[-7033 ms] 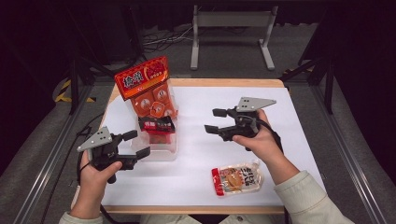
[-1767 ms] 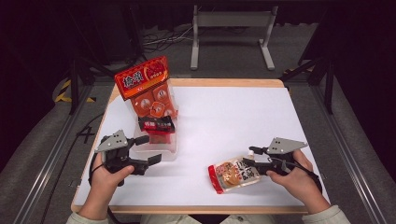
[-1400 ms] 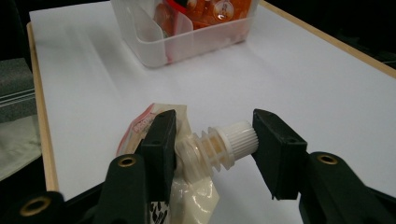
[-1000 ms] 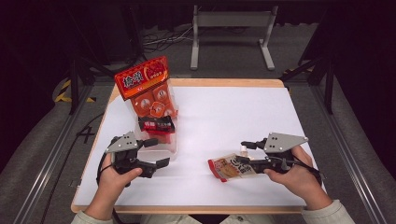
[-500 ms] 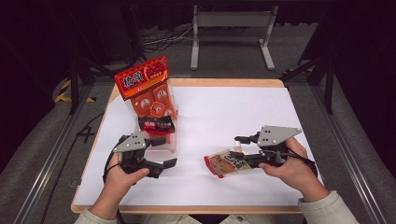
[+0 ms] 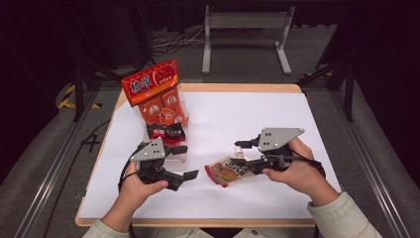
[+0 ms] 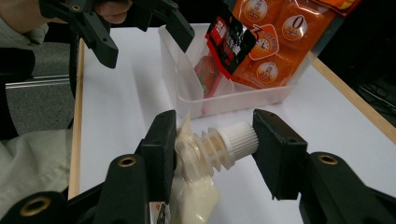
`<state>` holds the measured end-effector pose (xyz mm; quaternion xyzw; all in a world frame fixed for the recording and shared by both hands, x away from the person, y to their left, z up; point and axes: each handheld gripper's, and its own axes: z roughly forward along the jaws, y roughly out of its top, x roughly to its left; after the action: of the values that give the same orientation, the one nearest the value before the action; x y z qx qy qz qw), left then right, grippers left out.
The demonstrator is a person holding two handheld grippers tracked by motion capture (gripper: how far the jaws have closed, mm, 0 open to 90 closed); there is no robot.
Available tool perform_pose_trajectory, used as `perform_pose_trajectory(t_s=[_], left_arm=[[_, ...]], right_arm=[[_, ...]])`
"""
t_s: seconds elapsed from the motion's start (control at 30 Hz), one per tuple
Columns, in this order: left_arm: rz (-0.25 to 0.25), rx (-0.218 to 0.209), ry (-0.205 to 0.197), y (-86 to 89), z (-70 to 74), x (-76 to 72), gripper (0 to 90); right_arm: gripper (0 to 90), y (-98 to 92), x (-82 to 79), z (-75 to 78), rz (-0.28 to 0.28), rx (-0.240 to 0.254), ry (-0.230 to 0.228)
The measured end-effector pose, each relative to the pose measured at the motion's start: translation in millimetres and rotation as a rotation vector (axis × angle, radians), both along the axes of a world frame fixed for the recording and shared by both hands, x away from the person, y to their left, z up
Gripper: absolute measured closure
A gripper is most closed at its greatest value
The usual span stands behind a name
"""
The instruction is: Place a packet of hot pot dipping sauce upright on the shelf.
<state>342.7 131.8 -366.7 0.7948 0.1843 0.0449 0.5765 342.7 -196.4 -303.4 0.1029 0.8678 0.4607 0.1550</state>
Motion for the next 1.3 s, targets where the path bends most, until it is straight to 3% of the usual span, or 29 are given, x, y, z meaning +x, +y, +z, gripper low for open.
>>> perform_pose_trajectory(t_s=[0.3, 0.53, 0.9, 1.1, 1.3], left_arm=[[-0.029, 0.024, -0.001, -10.9, -1.7, 5.6, 14.5], [-0.083, 0.036, -0.008, -23.7, 0.8, 8.6, 17.8], [-0.134, 0.06, 0.007, -34.0, -3.6, 10.3, 22.4], [-0.179, 0.062, 0.017, -36.6, -5.9, 11.2, 29.1], [-0.231, 0.061, 0.039, -36.6, -6.8, 11.9, 44.7]], right_arm=[[52.4, 15.4, 3.7, 6.3, 0.057, -0.005, -0.005], [52.3, 27.2, 4.8, 6.8, 0.096, -0.02, -0.007], [52.3, 43.3, 4.4, 8.1, 0.139, -0.018, -0.015], [52.3, 49.7, 4.7, 6.5, 0.167, -0.027, -0.008], [52.3, 54.2, 4.5, 6.5, 0.196, -0.027, -0.003]])
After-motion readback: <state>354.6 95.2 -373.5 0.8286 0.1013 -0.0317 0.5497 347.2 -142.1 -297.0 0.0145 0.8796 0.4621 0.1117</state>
